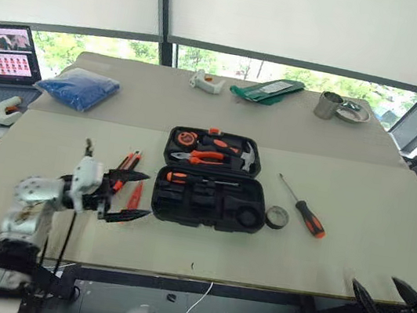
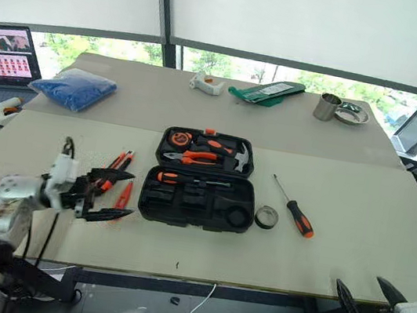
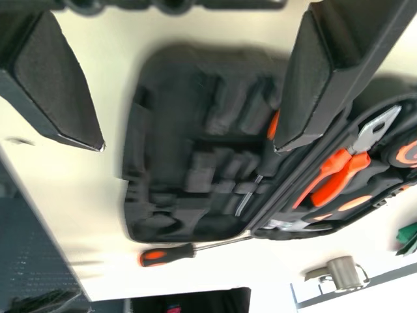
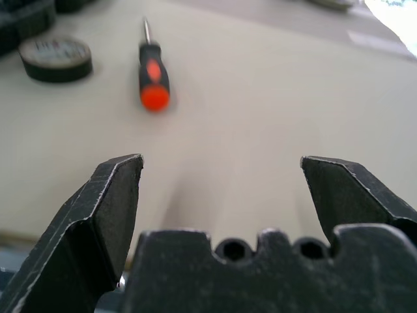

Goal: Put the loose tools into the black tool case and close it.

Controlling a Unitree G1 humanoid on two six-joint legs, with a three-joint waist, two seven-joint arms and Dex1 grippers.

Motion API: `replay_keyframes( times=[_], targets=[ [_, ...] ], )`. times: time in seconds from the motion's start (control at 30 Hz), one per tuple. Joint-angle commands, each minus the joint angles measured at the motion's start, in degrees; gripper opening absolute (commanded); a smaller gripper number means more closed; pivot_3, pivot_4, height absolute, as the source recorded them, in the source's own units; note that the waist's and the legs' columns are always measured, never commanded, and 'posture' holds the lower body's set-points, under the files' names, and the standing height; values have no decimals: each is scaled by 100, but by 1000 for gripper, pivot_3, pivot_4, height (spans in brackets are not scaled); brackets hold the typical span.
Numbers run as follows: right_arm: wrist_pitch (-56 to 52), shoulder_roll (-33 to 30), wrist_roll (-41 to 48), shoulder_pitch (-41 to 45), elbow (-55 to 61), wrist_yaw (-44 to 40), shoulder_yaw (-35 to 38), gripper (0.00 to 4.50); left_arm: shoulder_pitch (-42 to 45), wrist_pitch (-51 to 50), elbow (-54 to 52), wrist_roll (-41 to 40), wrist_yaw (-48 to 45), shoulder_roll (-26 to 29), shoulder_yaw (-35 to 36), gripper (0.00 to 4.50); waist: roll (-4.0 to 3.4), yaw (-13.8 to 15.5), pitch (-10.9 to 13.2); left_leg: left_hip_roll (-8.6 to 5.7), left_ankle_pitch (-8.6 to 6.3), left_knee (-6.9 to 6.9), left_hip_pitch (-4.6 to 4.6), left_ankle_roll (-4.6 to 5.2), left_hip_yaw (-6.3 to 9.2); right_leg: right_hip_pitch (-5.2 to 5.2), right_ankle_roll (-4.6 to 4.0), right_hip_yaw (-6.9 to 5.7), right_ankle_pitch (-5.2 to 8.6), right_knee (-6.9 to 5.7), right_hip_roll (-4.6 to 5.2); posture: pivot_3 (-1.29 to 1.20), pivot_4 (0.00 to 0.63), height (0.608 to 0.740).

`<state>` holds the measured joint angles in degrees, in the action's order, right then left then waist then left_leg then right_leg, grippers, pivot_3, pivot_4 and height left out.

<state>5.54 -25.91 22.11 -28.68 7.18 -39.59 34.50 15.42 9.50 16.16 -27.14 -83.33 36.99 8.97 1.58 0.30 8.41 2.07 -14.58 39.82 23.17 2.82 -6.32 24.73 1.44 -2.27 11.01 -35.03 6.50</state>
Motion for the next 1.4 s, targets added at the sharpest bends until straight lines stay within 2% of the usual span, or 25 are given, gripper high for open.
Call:
replay_keyframes(
  times=[0.03, 0.1, 0.3, 0.37, 0.53, 0.6, 0.73, 0.87, 0.97, 1.13, 1.23, 1.3, 1.4],
  targets=[
    [-79, -146, 96, 101, 384, 90, 33, 4500, -382, -110, -532, -301, 104, 71, 272, 4452, -18, -12, -8, 1, -6, 0, -3, -11, -1, -2, 1, 0, 1, -1, 0, 0, 150, 740],
    [-772, -491, 133, 368, 709, 160, -207, 4500, -560, -414, -892, -499, 223, 44, 292, 4452, -24, -20, -8, 1, -12, 0, -3, -25, -1, -1, 2, 0, 1, -5, -2, 0, 150, 740],
    [-3122, -1749, 463, 1944, 877, 227, -1027, 4500, -677, -918, -1553, -718, 561, -224, 98, 4452, -30, -79, -10, -1, -6, 2, -3, -29, -4, 0, -5, 1, -6, -6, -2, 0, 150, 740],
    [-3641, -2132, 393, 2506, 722, 66, -1485, 4500, -647, -979, -1737, -717, 676, -343, -5, 4452, -29, -26, -11, 0, 16, -1, -3, 9, -1, -1, -6, -2, -6, -5, -9, 0, 150, 740],
    [-4528, -2424, 15, 3912, -276, 63, -2448, 4500, -564, -1081, -2037, -668, 820, -519, -239, 4452, -27, 8, -9, -11, 10, -2, 23, 15, 2, 15, -37, 4, -16, 3, -22, 0, 150, 740],
    [-4471, -2467, -187, 4213, -623, -113, -2790, 4500, -562, -1074, -2057, -646, 816, -520, -279, 4452, -26, 41, -10, -12, 7, -2, 28, 20, 3, 13, -31, 0, -11, 6, -22, 0, 150, 740],
    [-4573, -2452, -373, 4675, -1094, -235, -3111, 3494, -550, -1060, -2039, -628, 784, -486, -308, 4500, -26, 36, -10, -15, 3, -2, 40, 25, 1, 22, -13, -1, -15, 7, -20, 0, 150, 740],
    [-4636, -2483, -512, 4855, -1347, -328, -3243, 2072, -544, -1032, -2040, -609, 777, -470, -312, 4500, -26, 29, -9, -13, 3, 1, 44, 25, -1, 28, 10, 0, -29, 6, -21, 0, 150, 740],
    [-4485, -2421, -554, 4871, -1391, -214, -3053, 1110, -552, -1039, -2078, -621, 793, -467, -299, 4500, -26, 33, -9, -13, 3, 2, 44, 25, 0, 28, 10, 0, -29, 4, -20, 0, 150, 740],
    [-3573, -2495, -606, 4394, -882, -159, -2440, 1020, -573, -1208, -2303, -799, 1156, -551, -135, 4500, -26, 41, -9, -13, 3, 3, 48, 25, 2, 28, 12, -1, -30, 5, -20, 0, 150, 740],
    [-2495, -2526, -395, 4442, -337, -834, -2311, 1020, -677, -1303, -2420, -844, 1418, -525, 6, 4500, -27, 7, -9, -14, 3, 3, 52, 25, 0, 33, 15, 1, -31, 4, -20, 0, 150, 740],
    [-2179, -2515, -326, 4788, -132, -1267, -2553, 1020, -805, -1336, -2433, -857, 1570, -513, 148, 4500, -28, -68, -8, -12, 4, 2, 48, 24, -3, 35, 19, 5, -31, 4, -24, 0, 150, 740],
    [-1830, -2425, -822, 5596, -377, -1776, -3389, 1020, -1001, -1271, -2352, -764, 1687, -492, 303, 4500, -26, -159, -6, -1, 7, 1, 28, 18, -4, 29, 37, 5, -22, 3, -34, 0, 150, 740]
  ],
)
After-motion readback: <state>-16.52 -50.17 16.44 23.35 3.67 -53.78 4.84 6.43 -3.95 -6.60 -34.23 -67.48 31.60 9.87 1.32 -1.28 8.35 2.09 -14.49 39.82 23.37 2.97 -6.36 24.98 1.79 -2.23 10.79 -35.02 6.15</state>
